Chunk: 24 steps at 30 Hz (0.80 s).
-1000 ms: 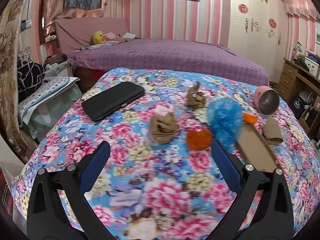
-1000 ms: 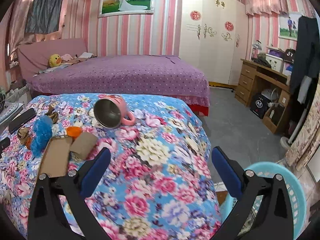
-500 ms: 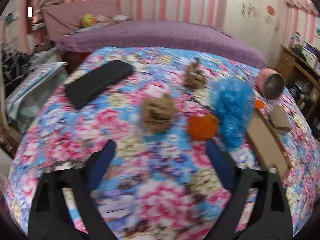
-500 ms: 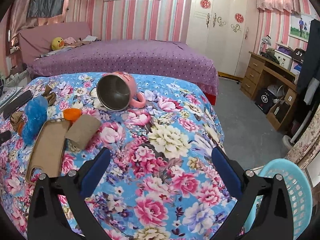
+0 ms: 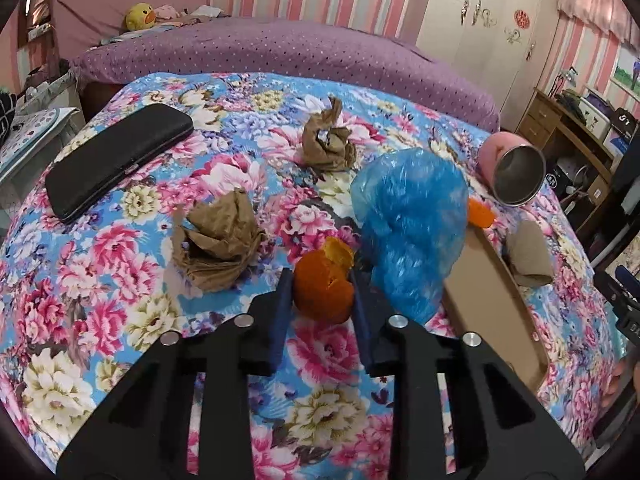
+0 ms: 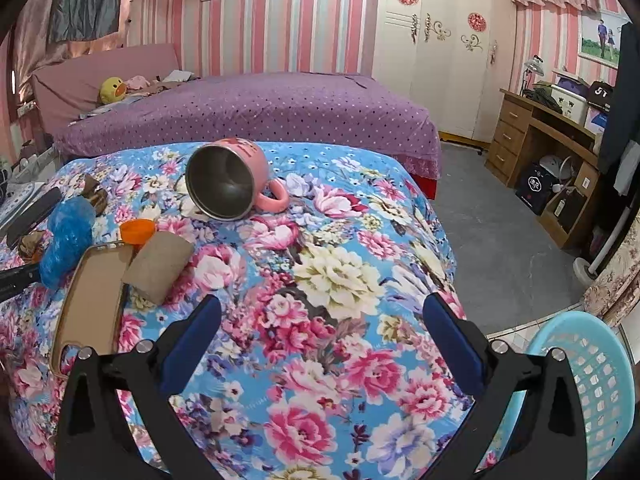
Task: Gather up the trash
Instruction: 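Grasp an orange peel half with the left tool while the right tool grasps a brown cardboard tube, then carry the peel in the left tool while the right tool carries the tube to the basket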
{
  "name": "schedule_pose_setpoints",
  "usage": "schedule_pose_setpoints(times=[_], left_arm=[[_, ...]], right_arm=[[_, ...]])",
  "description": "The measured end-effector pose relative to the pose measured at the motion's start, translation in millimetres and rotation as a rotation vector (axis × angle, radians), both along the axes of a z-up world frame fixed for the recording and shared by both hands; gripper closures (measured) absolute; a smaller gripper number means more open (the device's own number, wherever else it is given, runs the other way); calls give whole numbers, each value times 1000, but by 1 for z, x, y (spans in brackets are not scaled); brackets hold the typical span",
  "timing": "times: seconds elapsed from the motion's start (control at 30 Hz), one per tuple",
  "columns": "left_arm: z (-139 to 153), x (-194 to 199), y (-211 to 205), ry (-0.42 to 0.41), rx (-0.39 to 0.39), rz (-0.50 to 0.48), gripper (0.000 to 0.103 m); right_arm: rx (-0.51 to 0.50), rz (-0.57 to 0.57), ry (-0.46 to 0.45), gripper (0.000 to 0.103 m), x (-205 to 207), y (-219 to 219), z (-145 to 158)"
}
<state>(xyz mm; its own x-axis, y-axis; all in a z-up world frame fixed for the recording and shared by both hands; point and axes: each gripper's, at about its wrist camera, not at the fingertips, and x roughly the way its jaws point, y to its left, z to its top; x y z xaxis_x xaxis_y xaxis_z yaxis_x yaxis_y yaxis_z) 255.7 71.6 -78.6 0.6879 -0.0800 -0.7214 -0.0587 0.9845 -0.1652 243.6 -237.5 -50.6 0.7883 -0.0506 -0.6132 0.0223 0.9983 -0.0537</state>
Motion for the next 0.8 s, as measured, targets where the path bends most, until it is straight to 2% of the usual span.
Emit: schedule_pose_setpoints(times=[0.1,0.17,0.23,0.33,0.57,0.63,0.7,0.73,0.8], left_arm=[[6,-14,-2,-12,91,0,79],[10,-24,3,-23,113,11,79],[17,-31,10,-42,115,24,79],[25,-39,23,-68,114,50,79],[23,-43,47,-54,128,110,79],[23,-41,51,-50,128,122,79],[23,-42,54,-49,128,133,79],[23,-42,54,-49,125,133,79],[24,-42,54,-52,127,133,79]], right_arm=[[12,15,-5,5,-1,5,2],[36,30,-7,5,0,10,4],[75,64,-8,5,2,19,4],[77,112,3,5,8,40,2],[106,165,75,5,42,76,-10],[93,185,105,11,51,86,-16],[73,200,134,35,57,93,-22],[91,221,153,39,60,96,-24],[106,250,160,56,60,99,-25]])
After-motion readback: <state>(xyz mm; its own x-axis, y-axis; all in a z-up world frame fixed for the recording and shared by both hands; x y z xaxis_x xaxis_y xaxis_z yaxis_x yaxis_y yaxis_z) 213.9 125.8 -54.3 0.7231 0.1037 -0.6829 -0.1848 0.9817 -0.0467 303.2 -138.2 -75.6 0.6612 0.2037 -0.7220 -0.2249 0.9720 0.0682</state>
